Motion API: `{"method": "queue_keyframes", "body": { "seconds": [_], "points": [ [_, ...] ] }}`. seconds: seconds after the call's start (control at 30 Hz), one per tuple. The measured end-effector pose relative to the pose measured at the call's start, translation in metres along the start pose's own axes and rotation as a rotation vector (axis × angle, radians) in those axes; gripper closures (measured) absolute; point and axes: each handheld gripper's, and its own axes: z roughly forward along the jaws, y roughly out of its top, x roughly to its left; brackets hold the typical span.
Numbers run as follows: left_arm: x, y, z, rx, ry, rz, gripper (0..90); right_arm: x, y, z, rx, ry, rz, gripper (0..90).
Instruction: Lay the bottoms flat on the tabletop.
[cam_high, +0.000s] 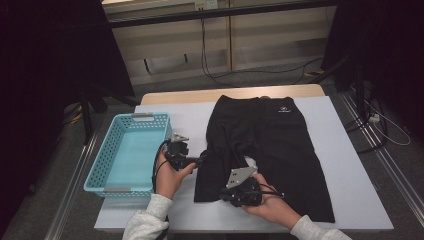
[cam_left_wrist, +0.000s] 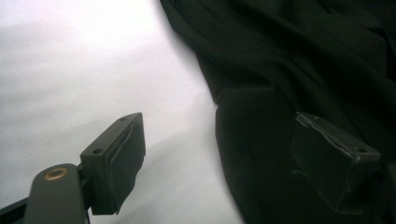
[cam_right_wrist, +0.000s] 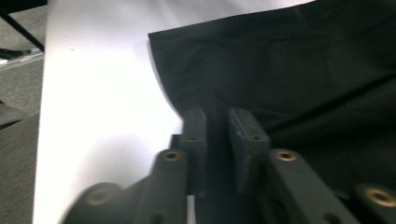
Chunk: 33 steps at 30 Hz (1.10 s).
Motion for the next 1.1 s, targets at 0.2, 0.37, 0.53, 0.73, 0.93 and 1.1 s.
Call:
{"method": "queue_keyframes", "body": {
  "seconds": [0.2, 0.37, 0.53, 0.73, 0.93, 1.1],
  "points": [
    [0.001, 0.001, 0.0, -0.007, -0.002, -0.005, 19.6, -0.001, -0.002, -0.003, 0.009, 0.024, -0.001, 89.5],
    [0.003, 0.001, 0.003, -0.015, -0.016, -0.022, 30.4, 0.0, -0.004, -0.008, 0.021, 0.052, -0.005, 89.7],
    [0.003, 0.001, 0.006, -0.017, -0.012, -0.026, 31.3, 0.001, -0.008, -0.013, 0.027, 0.07, -0.003, 89.7],
    [-0.001, 0.003, 0.012, -0.018, -0.014, -0.001, 42.3, -0.001, -0.011, -0.017, 0.028, 0.071, -0.008, 89.5],
    [-0.005, 0.004, 0.024, -0.008, -0.011, 0.008, 56.8, -0.001, -0.011, -0.016, 0.027, 0.069, -0.006, 89.4],
    [-0.006, 0.002, 0.03, 0.013, -0.013, 0.015, 65.6, -0.001, -0.011, -0.017, 0.025, 0.071, -0.003, 89.3]
  ]
}}
